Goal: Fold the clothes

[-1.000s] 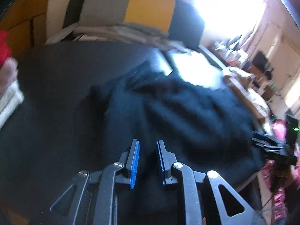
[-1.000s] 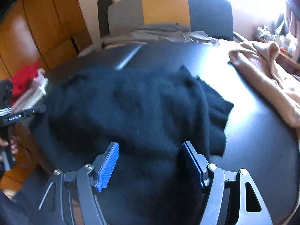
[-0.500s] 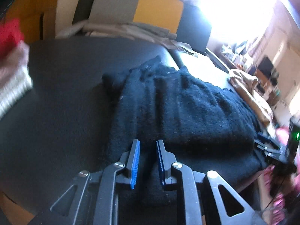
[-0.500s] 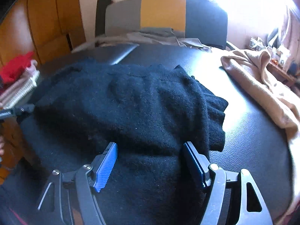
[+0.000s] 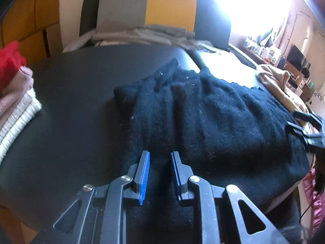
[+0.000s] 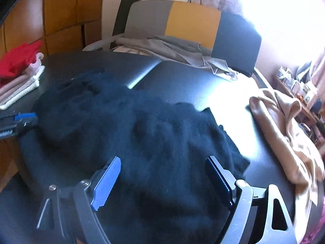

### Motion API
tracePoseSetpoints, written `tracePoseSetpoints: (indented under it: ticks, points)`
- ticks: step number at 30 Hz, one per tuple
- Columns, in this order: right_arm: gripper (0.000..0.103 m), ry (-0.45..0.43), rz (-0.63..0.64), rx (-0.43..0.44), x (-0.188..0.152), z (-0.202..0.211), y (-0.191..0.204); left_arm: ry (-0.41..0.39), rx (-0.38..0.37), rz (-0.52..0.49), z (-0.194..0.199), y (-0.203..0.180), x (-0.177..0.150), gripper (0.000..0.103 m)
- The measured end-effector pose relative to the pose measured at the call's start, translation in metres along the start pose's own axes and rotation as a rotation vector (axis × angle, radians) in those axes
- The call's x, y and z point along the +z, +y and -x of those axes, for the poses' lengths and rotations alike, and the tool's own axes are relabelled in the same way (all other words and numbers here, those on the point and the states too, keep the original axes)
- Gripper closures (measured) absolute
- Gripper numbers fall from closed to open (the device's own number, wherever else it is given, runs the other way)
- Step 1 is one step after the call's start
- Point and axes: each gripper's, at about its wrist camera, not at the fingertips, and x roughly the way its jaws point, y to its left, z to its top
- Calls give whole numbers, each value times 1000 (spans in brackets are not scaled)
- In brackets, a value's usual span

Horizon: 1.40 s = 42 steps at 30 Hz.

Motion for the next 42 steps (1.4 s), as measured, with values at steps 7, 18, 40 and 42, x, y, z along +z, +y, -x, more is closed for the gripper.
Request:
tracePoseSetpoints:
  ticks: [7, 18, 40, 42]
  points:
    - [0, 8, -164, 81, -12, -48, -34, -11, -7, 34, -5, 5, 1, 82]
    - [0, -22, -174, 92, -15, -46, -36, 21, -288, 298, 13, 87, 17, 73]
    - [0, -44, -203, 120, -15, -50, -45, 225, -534, 231, -90, 85, 81, 85]
    - [0, -44, -208, 123, -15, -50, -46, 220, -505, 248, -88, 84, 83, 87]
